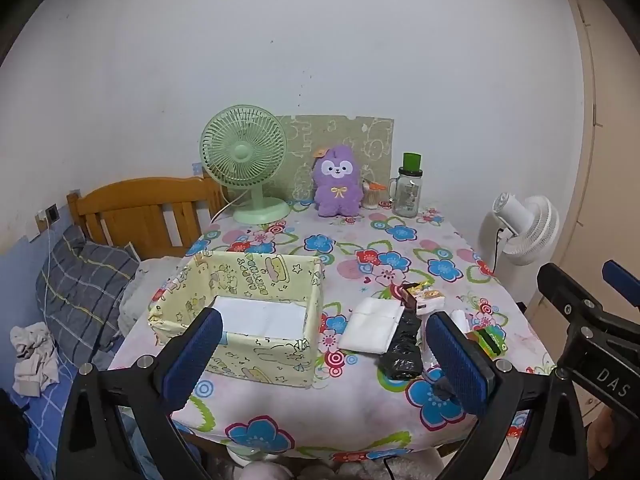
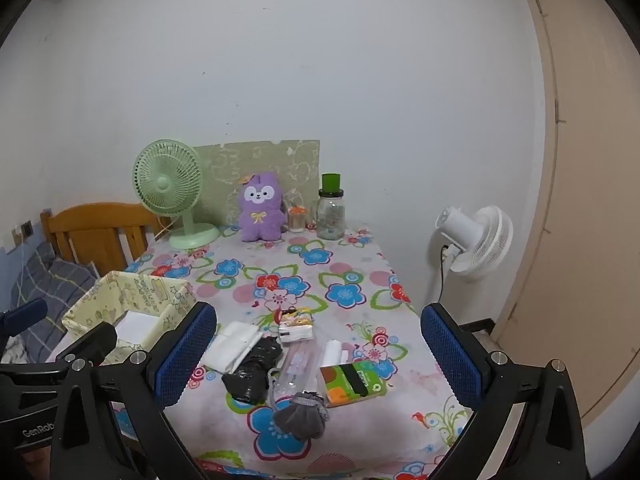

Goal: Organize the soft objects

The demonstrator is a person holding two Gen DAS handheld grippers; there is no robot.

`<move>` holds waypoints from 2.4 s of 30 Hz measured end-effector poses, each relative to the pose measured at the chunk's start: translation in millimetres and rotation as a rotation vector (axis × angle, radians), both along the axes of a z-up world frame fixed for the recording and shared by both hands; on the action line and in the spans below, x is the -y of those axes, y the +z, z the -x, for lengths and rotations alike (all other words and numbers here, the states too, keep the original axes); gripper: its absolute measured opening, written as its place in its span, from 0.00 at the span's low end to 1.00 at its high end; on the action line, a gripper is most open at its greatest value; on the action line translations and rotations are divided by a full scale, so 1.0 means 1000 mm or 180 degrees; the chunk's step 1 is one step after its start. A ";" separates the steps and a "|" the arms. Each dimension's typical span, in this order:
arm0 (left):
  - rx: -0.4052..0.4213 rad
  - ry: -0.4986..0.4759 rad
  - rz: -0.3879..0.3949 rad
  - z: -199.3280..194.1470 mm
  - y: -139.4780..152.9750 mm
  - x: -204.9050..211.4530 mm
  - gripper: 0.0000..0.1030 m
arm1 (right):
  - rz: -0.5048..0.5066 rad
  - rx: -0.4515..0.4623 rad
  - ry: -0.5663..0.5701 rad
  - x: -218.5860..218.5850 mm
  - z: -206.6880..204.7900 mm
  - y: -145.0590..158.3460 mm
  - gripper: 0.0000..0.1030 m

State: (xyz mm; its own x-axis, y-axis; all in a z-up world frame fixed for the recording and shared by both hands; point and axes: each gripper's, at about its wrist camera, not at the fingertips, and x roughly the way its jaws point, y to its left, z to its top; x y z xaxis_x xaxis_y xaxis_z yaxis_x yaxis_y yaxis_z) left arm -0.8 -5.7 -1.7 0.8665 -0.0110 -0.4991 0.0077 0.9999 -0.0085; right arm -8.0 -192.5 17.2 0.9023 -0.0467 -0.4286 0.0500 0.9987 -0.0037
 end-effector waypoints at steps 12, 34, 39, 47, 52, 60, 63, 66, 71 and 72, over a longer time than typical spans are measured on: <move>0.0008 -0.0018 -0.0005 0.001 0.001 0.003 1.00 | 0.0083 -0.0009 -0.0009 -0.004 0.001 -0.001 1.00; 0.0050 -0.0050 -0.0050 0.006 0.001 0.005 1.00 | 0.0002 -0.0053 0.0000 0.000 0.001 -0.001 1.00; 0.0047 -0.0050 -0.0053 0.006 0.001 0.005 1.00 | 0.0008 -0.0050 -0.0006 0.000 0.002 -0.001 1.00; 0.0051 -0.0058 -0.0073 0.006 0.001 0.007 1.00 | 0.0005 -0.0049 -0.0008 0.001 0.003 -0.001 1.00; 0.0055 -0.0061 -0.0072 0.007 0.001 0.007 1.00 | 0.0003 -0.0046 -0.0007 0.001 0.002 -0.001 1.00; 0.0071 -0.0045 -0.0081 0.007 0.002 0.007 1.00 | -0.0002 -0.0043 -0.0007 0.001 0.003 -0.001 1.00; 0.0078 -0.0045 -0.0089 0.004 0.003 0.006 1.00 | -0.0004 -0.0045 -0.0005 0.001 0.003 -0.001 1.00; 0.0078 -0.0046 -0.0082 0.005 0.002 0.006 0.99 | -0.0010 -0.0051 0.0001 0.001 0.002 -0.002 1.00; 0.0074 -0.0046 -0.0090 0.004 0.002 0.005 0.99 | -0.0009 -0.0053 0.0006 0.001 0.002 -0.002 1.00; 0.0080 -0.0044 -0.0090 0.004 0.002 0.005 0.99 | -0.0007 -0.0050 0.0014 0.001 0.002 -0.002 1.00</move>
